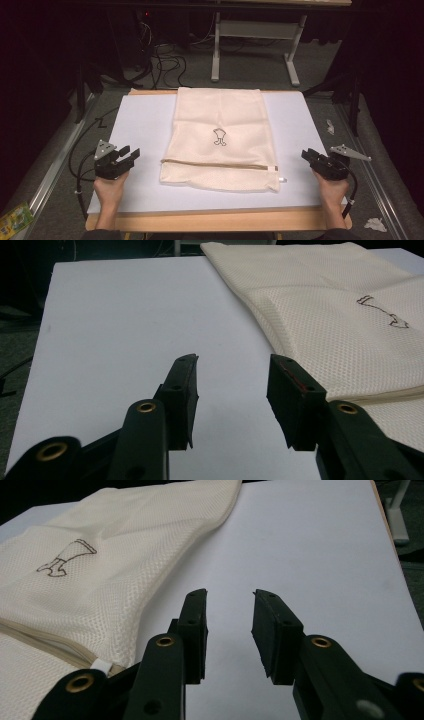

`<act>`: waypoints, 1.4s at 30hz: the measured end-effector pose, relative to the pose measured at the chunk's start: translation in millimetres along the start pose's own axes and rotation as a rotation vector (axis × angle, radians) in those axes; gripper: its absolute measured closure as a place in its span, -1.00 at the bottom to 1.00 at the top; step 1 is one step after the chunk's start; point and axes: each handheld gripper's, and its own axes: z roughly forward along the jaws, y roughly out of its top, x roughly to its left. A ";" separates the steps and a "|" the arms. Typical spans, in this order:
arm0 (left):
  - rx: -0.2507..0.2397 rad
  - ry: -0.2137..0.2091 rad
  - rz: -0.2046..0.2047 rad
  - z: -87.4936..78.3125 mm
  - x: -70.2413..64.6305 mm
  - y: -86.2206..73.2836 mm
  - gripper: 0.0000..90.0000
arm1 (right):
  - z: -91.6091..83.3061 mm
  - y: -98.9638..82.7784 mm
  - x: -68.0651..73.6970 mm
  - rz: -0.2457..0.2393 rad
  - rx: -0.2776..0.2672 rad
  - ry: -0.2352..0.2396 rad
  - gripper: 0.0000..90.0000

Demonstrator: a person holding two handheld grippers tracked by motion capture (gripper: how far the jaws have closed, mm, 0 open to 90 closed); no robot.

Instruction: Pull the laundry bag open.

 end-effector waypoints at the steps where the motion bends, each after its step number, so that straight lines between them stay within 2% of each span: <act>1: 0.003 0.002 0.001 1.1 0.8 -0.2 0.23 | 1.1 -0.5 -0.6 0.001 0.002 -0.001 0.50; 5: 0.014 0.002 -0.008 7.4 1.8 -1.3 0.22 | 5.0 -1.6 -1.9 0.002 0.014 -0.012 0.47; 9: 0.025 0.017 0.001 13.5 2.1 -2.8 0.19 | 9.7 -3.2 -2.9 0.004 0.020 -0.018 0.45; 14: 0.030 0.027 -0.017 20.5 4.6 -7.2 0.18 | 15.6 -4.3 -3.4 -0.008 0.028 -0.029 0.44; 18: 0.045 0.038 -0.007 26.6 5.5 -10.6 0.16 | 19.0 -5.0 -3.2 -0.013 0.032 -0.038 0.42; 23: 0.045 0.043 -0.021 32.8 7.4 -13.6 0.15 | 24.6 -6.0 -2.5 -0.018 0.039 -0.047 0.41; 28: 0.047 0.053 -0.006 37.4 7.1 -14.6 0.14 | 28.2 -6.7 -1.9 -0.032 0.045 -0.058 0.39; 31: 0.055 0.059 0.001 40.9 6.7 -15.5 0.13 | 29.1 -7.1 -2.1 -0.019 0.045 -0.065 0.38; 35: 0.070 0.068 0.014 46.2 6.2 -17.0 0.13 | 31.1 -7.8 -3.0 -0.027 0.048 -0.072 0.37; 42: 0.083 0.084 0.019 52.1 7.4 -18.2 0.12 | 33.3 -9.2 -2.2 -0.035 0.058 -0.087 0.33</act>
